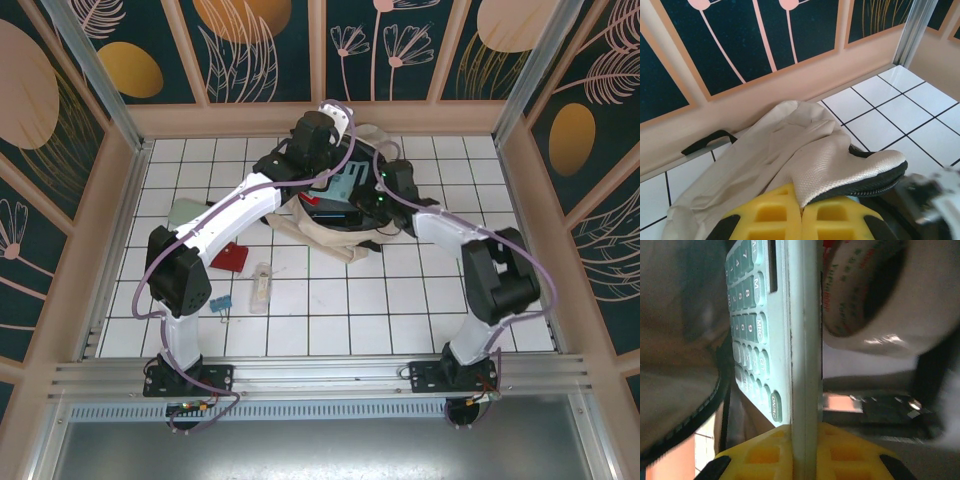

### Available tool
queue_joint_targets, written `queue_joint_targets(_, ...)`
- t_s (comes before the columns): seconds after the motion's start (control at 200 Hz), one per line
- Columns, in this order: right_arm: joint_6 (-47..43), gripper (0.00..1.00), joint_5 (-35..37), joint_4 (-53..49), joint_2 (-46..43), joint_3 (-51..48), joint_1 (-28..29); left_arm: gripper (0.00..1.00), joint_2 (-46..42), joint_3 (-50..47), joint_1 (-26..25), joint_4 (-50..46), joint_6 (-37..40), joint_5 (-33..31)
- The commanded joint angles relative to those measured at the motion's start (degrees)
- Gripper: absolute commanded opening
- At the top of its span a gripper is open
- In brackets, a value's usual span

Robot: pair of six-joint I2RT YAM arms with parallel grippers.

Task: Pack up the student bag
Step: Place the calculator in the student bag.

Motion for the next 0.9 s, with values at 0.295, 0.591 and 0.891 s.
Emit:
queue_joint_targets(0.295,2.3,0.17,2.4,1.5,19.6,22.6,4.5,0.00,-3.0,2.3,0.2,2.5,-0.8,-1.1)
queue_joint_targets(0.591,0.8,0.52,3.5,-0.4,18.9,22.5,4.9,0.00,-3.9,1.1,0.2,2.9,-0.1,-4.2)
queue_joint_targets(0.891,-2.8,0.59,6.0,3.2,4.7,7.3,4.8,0.00,-3.5,1.0,0.2,2.6,-0.1,-7.0)
